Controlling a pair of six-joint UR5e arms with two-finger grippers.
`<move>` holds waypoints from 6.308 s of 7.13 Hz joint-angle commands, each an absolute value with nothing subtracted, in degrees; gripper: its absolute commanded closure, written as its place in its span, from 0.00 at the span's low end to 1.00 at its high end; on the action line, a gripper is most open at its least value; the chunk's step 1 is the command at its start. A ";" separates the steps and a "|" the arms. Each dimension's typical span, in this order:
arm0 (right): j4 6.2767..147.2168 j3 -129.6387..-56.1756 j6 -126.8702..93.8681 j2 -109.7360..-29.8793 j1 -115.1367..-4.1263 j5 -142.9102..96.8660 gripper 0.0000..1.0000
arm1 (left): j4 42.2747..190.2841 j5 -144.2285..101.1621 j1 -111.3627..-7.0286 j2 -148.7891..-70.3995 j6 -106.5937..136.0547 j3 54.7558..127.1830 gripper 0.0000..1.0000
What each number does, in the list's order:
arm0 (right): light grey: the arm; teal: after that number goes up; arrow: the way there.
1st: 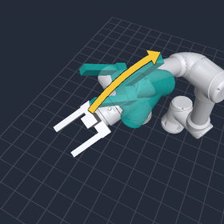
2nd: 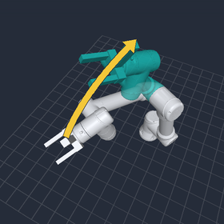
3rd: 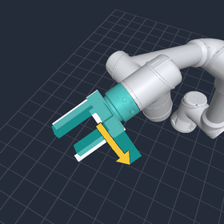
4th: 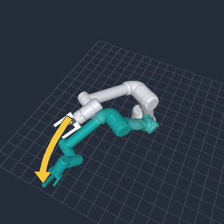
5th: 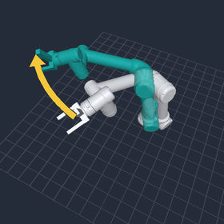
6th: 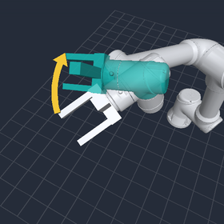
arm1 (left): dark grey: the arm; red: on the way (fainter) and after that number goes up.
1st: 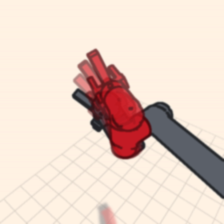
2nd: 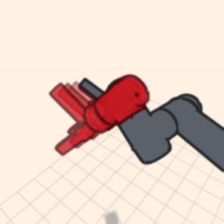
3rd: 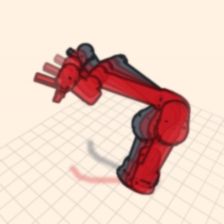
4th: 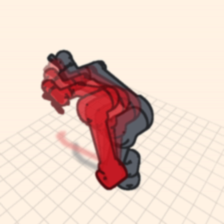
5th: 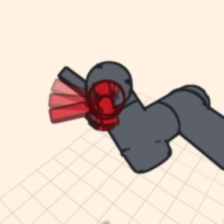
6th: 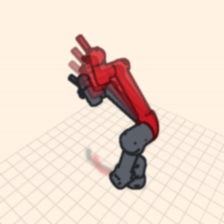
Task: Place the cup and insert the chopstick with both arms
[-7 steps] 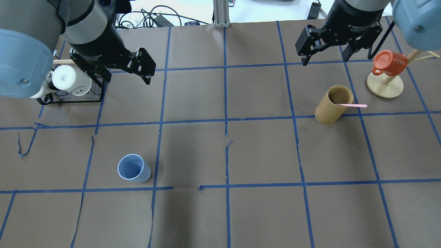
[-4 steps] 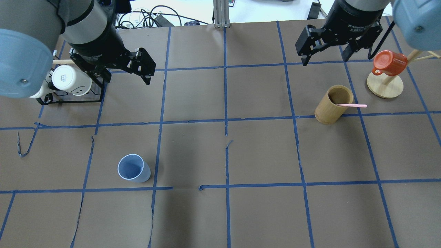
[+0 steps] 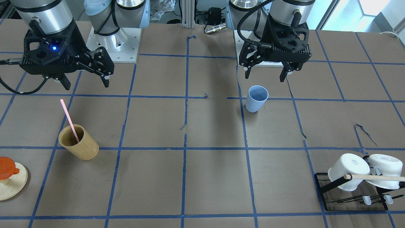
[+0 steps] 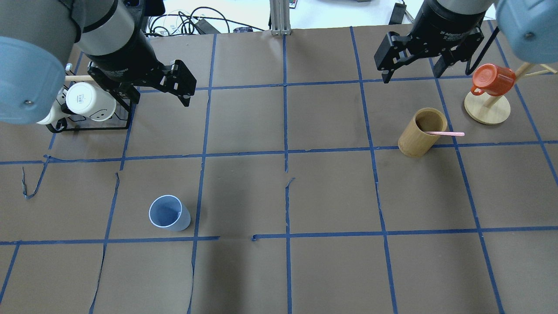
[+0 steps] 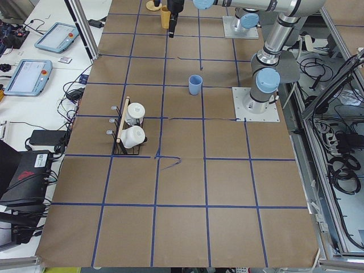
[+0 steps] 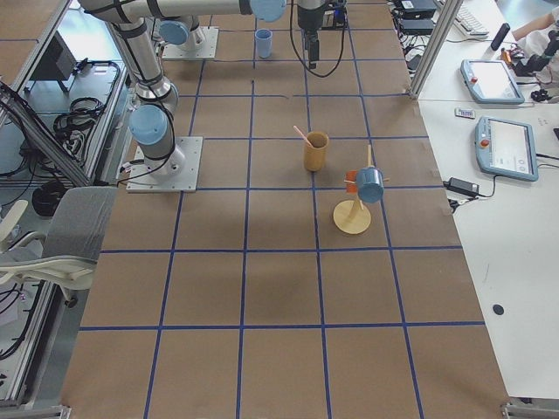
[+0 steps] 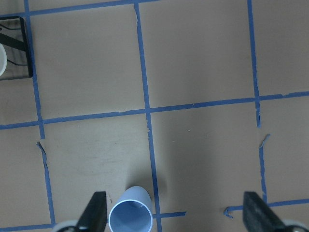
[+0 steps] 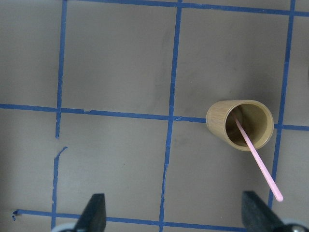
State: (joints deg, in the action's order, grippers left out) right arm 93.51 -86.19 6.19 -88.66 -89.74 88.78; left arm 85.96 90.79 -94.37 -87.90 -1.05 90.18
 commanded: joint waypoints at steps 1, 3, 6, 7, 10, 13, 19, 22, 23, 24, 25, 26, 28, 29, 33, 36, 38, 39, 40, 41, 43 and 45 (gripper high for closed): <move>95.19 -86.31 7.30 -88.86 -89.65 88.86 0.00 | 85.96 90.79 -94.31 -87.80 -1.05 90.26 0.00; 94.13 -86.31 5.46 -88.94 -89.65 88.94 0.00 | 85.96 90.88 -94.13 -87.80 -1.05 90.35 0.00; 94.13 -86.48 5.54 -89.03 -89.56 88.95 0.00 | 85.96 90.70 -94.13 -87.71 -1.05 90.61 0.00; 94.13 -86.48 5.54 -89.03 -89.56 88.95 0.00 | 85.96 90.70 -94.13 -87.71 -1.05 90.70 0.00; 94.13 -86.75 5.54 -89.12 -89.47 89.38 0.00 | 85.96 90.70 -94.22 -87.71 -1.05 90.79 0.00; 95.19 -89.02 12.98 -89.29 -85.37 90.00 0.00 | 86.48 90.70 -94.04 -87.89 -0.88 91.75 0.00; 119.76 -113.44 27.51 -96.59 -74.10 89.30 0.00 | 72.01 91.41 -91.85 -89.64 -0.53 118.70 0.00; 120.40 -116.35 28.56 -96.59 -72.08 87.64 0.01 | 72.60 91.49 -91.67 -90.79 2.90 121.64 0.07; 122.32 -117.76 28.56 -96.59 -71.72 87.02 0.01 | 72.60 91.41 -91.67 -91.23 3.34 121.99 0.25; 122.60 -118.90 28.56 -96.59 -71.37 87.01 0.04 | 71.99 91.41 -91.58 -91.75 3.17 122.25 0.70; 124.26 -119.35 28.56 -96.59 -70.67 86.75 0.04 | 71.98 91.41 -91.58 -91.84 3.25 122.17 1.00; 124.45 -119.44 28.56 -96.59 -70.66 85.62 0.11 | 71.81 91.41 -90.19 -91.85 3.25 121.82 1.00; 126.46 -119.44 28.30 -95.89 -70.58 85.52 0.18 | 69.89 91.75 -89.73 -92.63 7.69 118.33 1.00; 126.56 -119.44 28.30 -95.80 -70.58 85.52 0.29 | 69.87 90.71 -90.26 -94.29 13.91 113.52 1.00; 126.30 -119.88 27.86 -95.80 -70.58 83.86 0.54 | 69.87 87.19 -102.54 -109.03 30.30 93.13 1.00; 125.42 -119.88 28.47 -95.80 -70.58 84.02 0.68 | 69.61 87.19 -108.17 -123.18 35.31 75.55 1.00; 125.24 -119.88 28.56 -95.89 -70.58 84.73 0.72 | 69.61 87.19 -109.94 -128.12 35.33 69.02 1.00; 125.24 -119.88 28.56 -95.89 -70.58 84.73 0.74 | 69.61 87.27 -110.73 -129.88 35.16 67.52 1.00; 125.24 -119.88 28.56 -95.89 -70.58 84.73 0.77 | 69.52 87.36 -110.83 -130.60 34.98 67.41 1.00; 125.24 -119.88 28.56 -95.89 -70.58 84.64 0.83 | 69.43 87.62 -110.83 -130.87 34.46 67.41 0.75; 124.81 -119.27 28.48 -95.89 -70.66 84.64 0.87 | 69.43 87.80 -110.66 -129.56 34.11 67.33 0.00; 119.91 -116.04 28.30 -95.89 -70.75 84.73 0.88 | 74.23 88.33 -107.86 -124.48 28.50 67.76 0.00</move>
